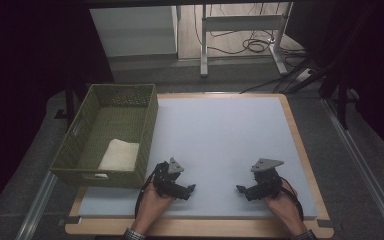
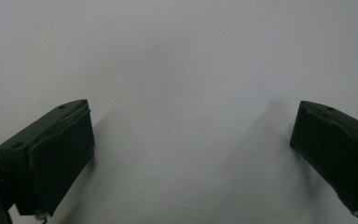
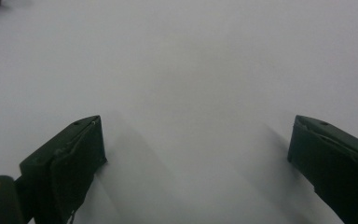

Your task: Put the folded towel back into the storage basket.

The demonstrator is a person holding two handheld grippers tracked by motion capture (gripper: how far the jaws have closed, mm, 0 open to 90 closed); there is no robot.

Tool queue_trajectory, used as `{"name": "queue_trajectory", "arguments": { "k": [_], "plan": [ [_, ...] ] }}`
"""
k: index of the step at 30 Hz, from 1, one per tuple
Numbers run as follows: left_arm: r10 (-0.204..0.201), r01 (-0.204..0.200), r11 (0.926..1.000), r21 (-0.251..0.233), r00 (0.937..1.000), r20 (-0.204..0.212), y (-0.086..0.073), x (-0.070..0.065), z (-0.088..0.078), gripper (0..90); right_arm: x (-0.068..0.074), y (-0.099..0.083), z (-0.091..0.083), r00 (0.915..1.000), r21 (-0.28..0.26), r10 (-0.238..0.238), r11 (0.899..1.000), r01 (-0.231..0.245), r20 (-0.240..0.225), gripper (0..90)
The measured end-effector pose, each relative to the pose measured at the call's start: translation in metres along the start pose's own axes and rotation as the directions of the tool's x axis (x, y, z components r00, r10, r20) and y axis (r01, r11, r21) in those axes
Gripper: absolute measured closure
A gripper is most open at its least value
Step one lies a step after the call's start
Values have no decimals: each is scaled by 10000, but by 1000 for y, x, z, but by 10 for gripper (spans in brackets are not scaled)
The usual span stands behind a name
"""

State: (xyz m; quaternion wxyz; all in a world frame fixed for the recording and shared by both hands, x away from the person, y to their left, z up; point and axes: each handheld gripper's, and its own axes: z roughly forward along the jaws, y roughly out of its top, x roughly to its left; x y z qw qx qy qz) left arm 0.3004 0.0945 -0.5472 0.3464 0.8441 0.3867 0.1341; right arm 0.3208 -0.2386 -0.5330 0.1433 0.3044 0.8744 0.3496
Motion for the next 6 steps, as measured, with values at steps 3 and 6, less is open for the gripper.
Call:
{"name": "queue_trajectory", "arguments": {
  "k": [3, 6],
  "plan": [
    [-18, 18, 10000, -22, 10000, 0, 0, 0, 0, 0, 1, 0, 0, 10000, 25, -58, 10000, 58, 77, 36],
    [-41, 41, 10000, -34, 10000, -14, -1, -1, 0, 0, 1, -1, 0, 10000, 8, -35, 10000, 35, 74, 37]
  ]
}}
